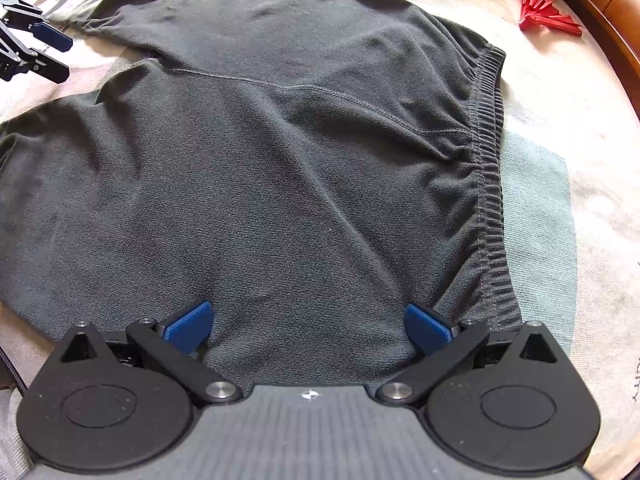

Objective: Fold clothes

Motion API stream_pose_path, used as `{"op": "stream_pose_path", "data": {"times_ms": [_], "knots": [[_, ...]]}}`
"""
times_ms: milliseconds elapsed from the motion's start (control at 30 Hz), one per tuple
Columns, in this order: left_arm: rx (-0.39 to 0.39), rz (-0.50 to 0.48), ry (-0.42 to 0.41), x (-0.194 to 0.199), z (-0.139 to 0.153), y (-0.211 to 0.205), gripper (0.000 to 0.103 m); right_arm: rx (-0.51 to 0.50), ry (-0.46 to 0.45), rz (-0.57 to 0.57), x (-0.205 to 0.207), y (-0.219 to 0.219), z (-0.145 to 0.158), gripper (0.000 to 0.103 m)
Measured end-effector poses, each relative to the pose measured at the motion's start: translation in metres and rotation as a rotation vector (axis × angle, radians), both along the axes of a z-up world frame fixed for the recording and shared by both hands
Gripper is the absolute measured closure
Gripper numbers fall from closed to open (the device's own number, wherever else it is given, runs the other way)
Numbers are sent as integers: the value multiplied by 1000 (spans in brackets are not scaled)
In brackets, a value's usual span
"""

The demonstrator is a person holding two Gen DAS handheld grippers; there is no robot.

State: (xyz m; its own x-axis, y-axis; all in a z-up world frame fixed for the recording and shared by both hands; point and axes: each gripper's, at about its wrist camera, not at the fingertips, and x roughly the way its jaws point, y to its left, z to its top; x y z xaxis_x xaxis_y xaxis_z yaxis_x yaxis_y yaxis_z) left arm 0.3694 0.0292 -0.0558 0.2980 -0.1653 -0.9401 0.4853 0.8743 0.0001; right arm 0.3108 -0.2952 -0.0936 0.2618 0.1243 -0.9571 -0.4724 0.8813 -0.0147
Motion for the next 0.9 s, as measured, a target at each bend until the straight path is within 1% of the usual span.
{"op": "stream_pose_path", "data": {"times_ms": [167,267,333,433,567,633,700,767,800,900], "knots": [[-14,111,49,0,-3,21,38,-10,14,-1,3,3,0,0],[-48,220,85,-1,-1,37,38,-19,28,-6,6,5,0,0],[-52,302,97,-5,3,49,38,-22,37,-10,9,6,0,0],[-45,453,99,-18,13,70,38,-28,51,-14,11,8,1,0],[-31,737,104,-56,24,110,38,-35,86,-38,20,12,5,0],[-16,870,110,-81,24,130,37,-1,88,-71,26,14,12,0],[-18,967,124,-106,18,148,38,25,84,-93,32,20,18,0],[-29,1022,133,-132,8,161,38,44,79,-103,37,27,23,0],[-32,1029,140,-142,2,165,38,46,74,-94,40,29,23,0],[-31,1001,151,-164,-15,168,40,45,63,-58,43,48,25,0]]}}
